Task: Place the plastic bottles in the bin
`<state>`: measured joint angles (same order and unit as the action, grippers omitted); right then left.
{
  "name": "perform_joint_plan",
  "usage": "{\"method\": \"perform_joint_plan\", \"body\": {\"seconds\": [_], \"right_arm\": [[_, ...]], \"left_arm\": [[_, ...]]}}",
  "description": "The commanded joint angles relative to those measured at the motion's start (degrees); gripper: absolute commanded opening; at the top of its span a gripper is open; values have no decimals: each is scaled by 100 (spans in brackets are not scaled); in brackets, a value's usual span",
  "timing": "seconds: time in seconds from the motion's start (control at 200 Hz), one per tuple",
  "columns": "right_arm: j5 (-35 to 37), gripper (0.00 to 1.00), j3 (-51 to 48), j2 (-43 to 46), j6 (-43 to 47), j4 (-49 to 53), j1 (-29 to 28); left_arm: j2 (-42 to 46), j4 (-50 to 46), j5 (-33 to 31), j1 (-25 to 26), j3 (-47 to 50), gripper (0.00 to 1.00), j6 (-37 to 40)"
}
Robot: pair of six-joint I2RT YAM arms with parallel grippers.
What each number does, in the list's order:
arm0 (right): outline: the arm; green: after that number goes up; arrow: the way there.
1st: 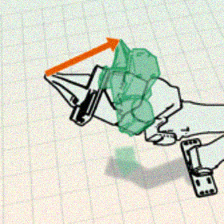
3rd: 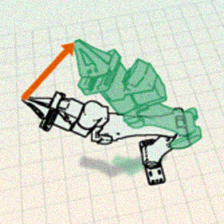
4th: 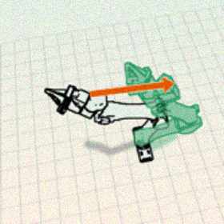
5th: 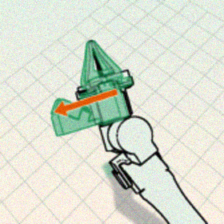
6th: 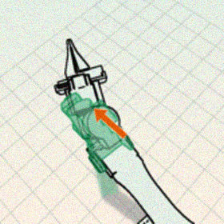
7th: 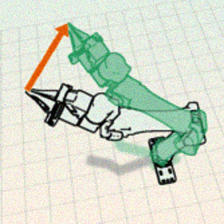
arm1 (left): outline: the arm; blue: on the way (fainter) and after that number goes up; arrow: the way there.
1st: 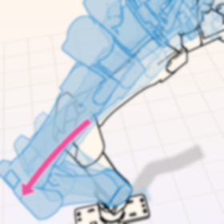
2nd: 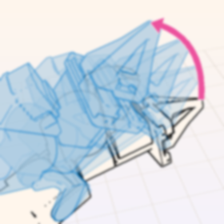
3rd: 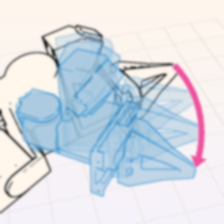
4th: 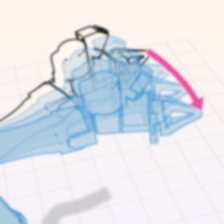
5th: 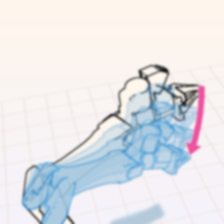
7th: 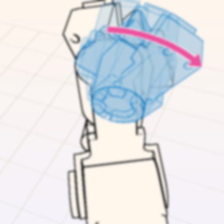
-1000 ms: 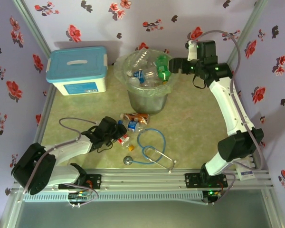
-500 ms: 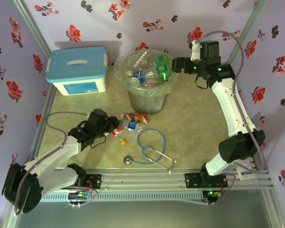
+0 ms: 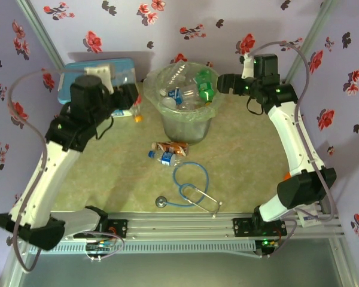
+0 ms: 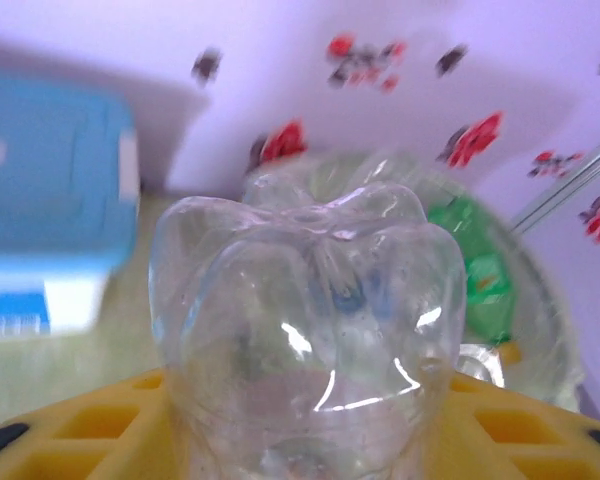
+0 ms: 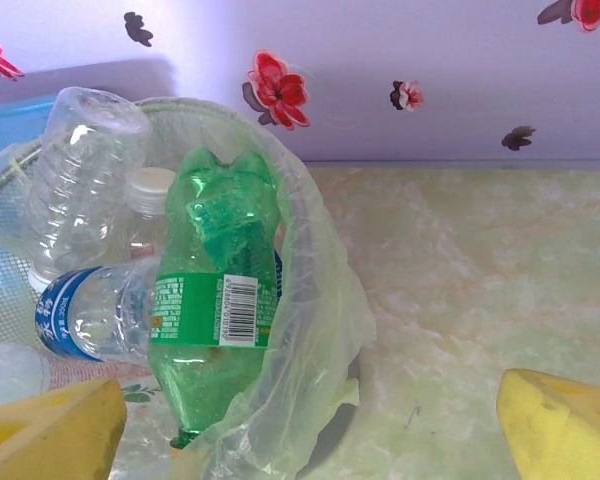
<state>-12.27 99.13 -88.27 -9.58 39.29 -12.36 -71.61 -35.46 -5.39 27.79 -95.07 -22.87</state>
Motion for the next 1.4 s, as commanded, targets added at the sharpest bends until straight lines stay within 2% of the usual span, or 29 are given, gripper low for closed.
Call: {"method": "perform_joint_plan", "body": {"seconds": [0.0, 0.17, 0.335, 0.425, 0.595, 0.71, 0.88, 0.935, 0.96, 0.98, 1.015, 1.11, 1.25, 1.335, 1.395], "right_arm": [[67, 96, -15, 163, -59, -124, 34], [-37, 96, -180, 164, -220, -539, 46], [-236, 90, -179, -134, -671, -915, 109], [-282, 87, -364, -104, -926, -1155, 217], [-338, 87, -417, -32, -902, -1051, 415], [-348, 87, -413, 11, -830, -950, 502], [-469, 87, -340, -23, -766, -828, 515], [-491, 87, -338, -23, -764, -818, 516], [-489, 88, -342, -23, -764, -822, 515], [-510, 88, -344, -25, -771, -826, 515], [-536, 88, -338, -46, -794, -843, 519], [-662, 88, -295, -131, -907, -914, 508], [-700, 91, -206, -222, -1028, -1064, 391], [-645, 91, -111, -286, -1037, -1129, 262], [-620, 91, -33, -362, -1037, -1145, 185]], "left_arm": [[-826, -445, 115, -32, -919, 43, 1412], [-1883, -281, 765, -81, -2115, 22, 2043], [-2873, -48, 1585, -80, -3240, 7, 2355], [-3469, -222, 2087, -73, -3995, 3, 2474], [-4710, -1666, 2472, -53, -5793, 0, 2985], [-4909, -1953, 2777, 10, -5668, 0, 3455], [-5108, -2065, 2611, 104, -5478, 0, 3720], [-5181, -2110, 2588, 108, -5483, 6, 3740], [-5210, -2125, 2583, 104, -5487, 12, 3746], [-5232, -2139, 2571, 114, -5494, 19, 3746], [-5249, -2167, 2575, 112, -5488, 39, 3739], [-5242, -2163, 2561, 121, -5444, 75, 3765], [-5053, -1997, 2499, 121, -5321, 95, 3623], [-4772, -1746, 2473, 109, -5046, 97, 3319], [-4486, -1237, 2402, 98, -4691, 96, 3019]]}}
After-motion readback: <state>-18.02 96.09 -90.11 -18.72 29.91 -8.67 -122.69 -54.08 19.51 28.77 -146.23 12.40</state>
